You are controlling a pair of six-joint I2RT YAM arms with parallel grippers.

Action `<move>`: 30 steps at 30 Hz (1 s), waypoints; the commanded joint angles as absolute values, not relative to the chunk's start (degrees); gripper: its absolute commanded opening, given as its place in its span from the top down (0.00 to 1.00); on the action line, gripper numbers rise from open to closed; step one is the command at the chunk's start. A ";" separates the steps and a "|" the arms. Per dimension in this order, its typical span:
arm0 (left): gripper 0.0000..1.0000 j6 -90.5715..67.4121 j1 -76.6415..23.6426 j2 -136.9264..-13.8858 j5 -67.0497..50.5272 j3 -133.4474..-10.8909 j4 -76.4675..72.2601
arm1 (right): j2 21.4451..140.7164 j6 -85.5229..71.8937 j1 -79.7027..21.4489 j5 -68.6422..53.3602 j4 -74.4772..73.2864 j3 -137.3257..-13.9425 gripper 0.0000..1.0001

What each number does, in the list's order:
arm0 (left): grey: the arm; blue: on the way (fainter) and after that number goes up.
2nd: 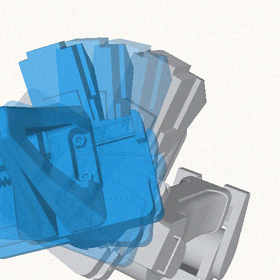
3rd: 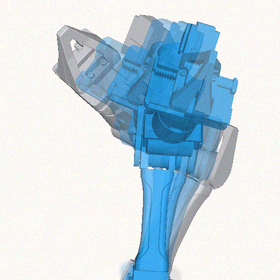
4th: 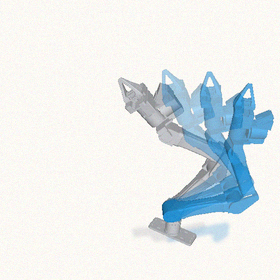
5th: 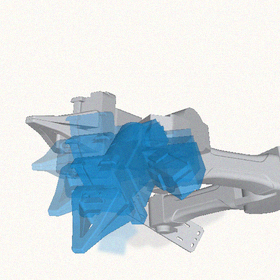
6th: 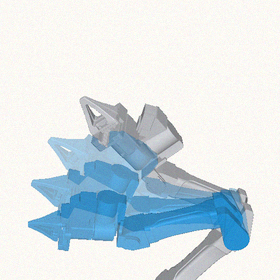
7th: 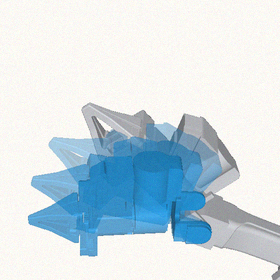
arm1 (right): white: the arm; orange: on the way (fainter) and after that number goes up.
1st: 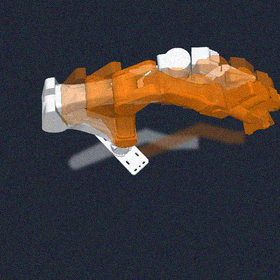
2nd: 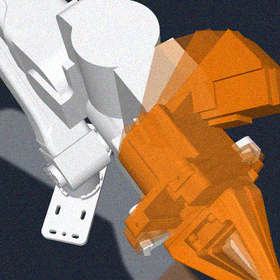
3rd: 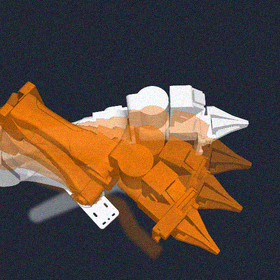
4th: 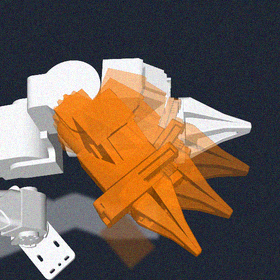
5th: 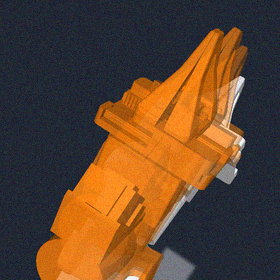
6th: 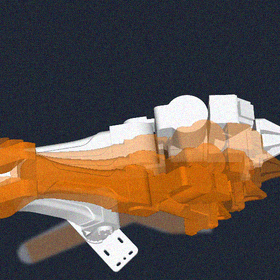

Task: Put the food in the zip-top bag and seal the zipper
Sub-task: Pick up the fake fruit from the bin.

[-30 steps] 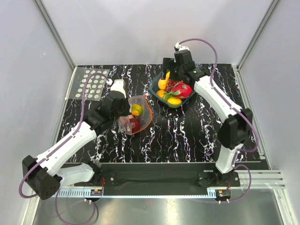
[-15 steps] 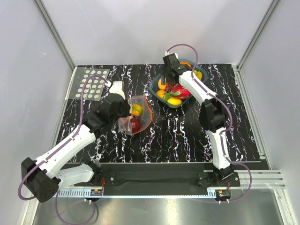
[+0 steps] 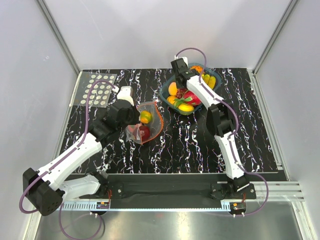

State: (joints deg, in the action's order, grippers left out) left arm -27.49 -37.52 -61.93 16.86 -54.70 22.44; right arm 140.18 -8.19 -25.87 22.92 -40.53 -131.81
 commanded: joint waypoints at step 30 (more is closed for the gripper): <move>1.00 -26.54 -38.14 -64.86 16.52 -57.12 19.77 | 91.59 -12.05 -25.31 -15.10 -21.88 -92.91 0.84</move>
State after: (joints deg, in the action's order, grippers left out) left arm -27.42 -37.93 -63.29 16.32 -54.72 22.13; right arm 97.17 -12.64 -25.17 -7.22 -23.64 -95.11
